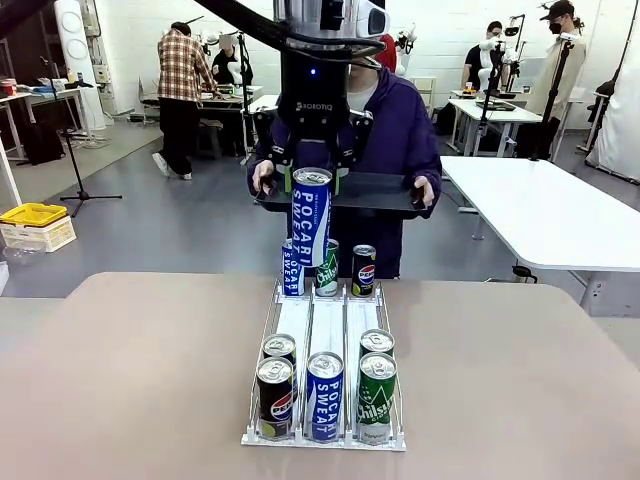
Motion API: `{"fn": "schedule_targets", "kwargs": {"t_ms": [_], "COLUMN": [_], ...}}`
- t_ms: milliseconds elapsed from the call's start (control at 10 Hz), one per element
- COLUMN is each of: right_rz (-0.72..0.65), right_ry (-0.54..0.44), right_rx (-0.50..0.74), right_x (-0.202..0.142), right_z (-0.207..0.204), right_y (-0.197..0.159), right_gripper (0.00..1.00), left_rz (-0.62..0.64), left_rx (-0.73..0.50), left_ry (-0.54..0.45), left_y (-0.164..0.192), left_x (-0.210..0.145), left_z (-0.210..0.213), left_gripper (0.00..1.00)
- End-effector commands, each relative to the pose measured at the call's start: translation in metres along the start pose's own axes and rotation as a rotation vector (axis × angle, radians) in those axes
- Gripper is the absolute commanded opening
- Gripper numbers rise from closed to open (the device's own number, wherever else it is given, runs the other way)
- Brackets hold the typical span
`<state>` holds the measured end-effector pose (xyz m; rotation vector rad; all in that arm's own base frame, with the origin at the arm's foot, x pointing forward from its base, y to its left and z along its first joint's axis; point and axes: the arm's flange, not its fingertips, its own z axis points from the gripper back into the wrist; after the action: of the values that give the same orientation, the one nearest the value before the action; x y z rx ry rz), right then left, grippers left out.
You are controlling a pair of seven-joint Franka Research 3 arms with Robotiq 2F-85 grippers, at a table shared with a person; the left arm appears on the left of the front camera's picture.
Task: Retrieve and hand over the desired beverage to the person.
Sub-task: Pick up a can of the same type that the person held from the Automatic Can Dispenser, then place the picked can on the Handle tray extended by the person.
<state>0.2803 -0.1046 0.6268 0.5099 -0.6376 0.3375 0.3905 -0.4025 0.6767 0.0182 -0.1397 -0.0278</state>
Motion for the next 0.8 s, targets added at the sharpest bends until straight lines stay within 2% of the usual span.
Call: {"fn": "schedule_targets", "kwargs": {"t_ms": [0, 700], "right_rz": [0.007, 0.007], "right_ry": [-0.011, -0.011], "right_rx": [0.031, 0.031], "right_x": [0.0018, 0.0018], "right_z": [-0.001, -0.001], "right_y": [-0.0019, -0.0019], "right_gripper": [1.0, 1.0], "left_rz": [-0.002, -0.002], "left_rx": [-0.004, -0.004], "left_ry": [-0.013, -0.013], "left_y": [-0.0001, -0.0001], "left_x": [-0.0039, -0.0039], "left_z": [0.0031, 0.0031], "left_gripper": [0.37, 0.37]}}
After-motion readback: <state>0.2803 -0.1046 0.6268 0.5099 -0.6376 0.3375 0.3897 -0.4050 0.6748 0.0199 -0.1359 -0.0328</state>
